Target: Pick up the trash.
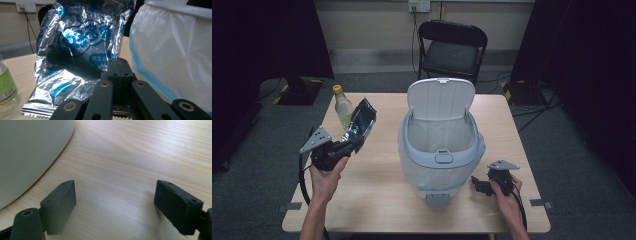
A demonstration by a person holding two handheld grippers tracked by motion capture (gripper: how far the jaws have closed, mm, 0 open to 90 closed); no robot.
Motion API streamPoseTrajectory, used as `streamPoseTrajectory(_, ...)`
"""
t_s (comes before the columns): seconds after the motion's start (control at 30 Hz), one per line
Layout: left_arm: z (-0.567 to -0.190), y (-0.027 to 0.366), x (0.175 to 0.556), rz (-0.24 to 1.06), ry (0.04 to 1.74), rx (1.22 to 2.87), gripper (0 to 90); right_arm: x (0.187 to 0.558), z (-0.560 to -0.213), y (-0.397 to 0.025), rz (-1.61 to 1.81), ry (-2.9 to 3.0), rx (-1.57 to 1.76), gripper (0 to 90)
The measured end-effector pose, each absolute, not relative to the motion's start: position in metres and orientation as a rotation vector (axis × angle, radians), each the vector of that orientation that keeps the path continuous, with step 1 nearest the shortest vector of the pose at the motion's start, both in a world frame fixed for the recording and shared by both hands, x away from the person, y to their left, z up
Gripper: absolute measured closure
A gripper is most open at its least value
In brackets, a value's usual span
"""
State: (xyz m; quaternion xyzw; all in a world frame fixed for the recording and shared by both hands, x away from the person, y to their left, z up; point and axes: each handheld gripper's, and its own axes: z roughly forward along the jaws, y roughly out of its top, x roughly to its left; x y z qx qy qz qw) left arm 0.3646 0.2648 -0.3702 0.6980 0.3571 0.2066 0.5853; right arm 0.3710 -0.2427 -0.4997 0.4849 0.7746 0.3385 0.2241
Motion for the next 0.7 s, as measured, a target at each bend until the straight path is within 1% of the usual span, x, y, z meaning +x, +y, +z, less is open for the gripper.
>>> streamPoseTrajectory(0.3,-0.351,0.259,0.356,0.526,0.772,1.601,90.0,0.371,-0.5,-0.243,0.934,2.138,1.338,16.8)
streamPoseTrajectory(0.47,-0.343,0.257,0.354,0.507,0.746,1.58,90.0,0.371,-0.5,-0.243,0.934,2.138,1.338,16.8)
streamPoseTrajectory(0.7,-0.326,0.257,0.349,0.542,0.715,1.551,90.0,0.371,-0.5,-0.243,0.934,2.138,1.338,16.7)
